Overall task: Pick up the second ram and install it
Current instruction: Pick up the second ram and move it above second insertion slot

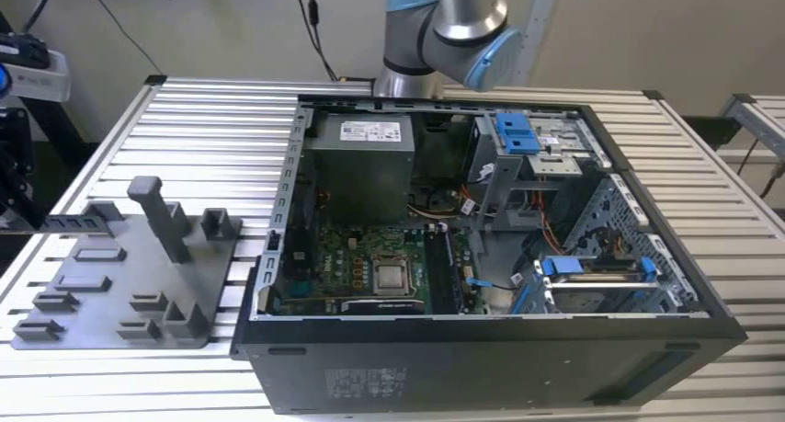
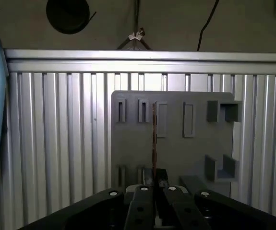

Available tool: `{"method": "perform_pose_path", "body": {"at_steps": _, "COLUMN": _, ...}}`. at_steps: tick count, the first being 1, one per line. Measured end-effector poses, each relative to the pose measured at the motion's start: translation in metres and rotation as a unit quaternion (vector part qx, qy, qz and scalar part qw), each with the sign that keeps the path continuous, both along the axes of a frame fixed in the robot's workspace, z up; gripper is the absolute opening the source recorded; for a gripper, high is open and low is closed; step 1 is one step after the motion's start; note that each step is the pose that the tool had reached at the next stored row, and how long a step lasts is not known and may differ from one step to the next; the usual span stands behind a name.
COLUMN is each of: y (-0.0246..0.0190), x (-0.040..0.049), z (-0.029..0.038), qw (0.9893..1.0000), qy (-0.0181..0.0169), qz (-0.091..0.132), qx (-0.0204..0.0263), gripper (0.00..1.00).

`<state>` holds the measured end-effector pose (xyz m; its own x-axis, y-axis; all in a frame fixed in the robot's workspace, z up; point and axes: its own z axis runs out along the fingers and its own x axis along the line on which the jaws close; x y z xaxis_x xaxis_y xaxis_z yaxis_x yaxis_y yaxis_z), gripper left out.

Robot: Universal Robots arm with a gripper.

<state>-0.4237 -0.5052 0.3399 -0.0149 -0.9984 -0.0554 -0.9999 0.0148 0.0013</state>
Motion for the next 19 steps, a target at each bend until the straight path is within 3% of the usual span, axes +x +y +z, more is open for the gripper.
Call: {"method": "perform_pose_path", "body": {"at_steps": 19, "y": 0.0000, "x": 0.0000, "z": 0.0349, "qw": 1.0000, "qy": 0.0000, "qz": 0.000, "qx": 0.0000, "gripper": 0.14}}
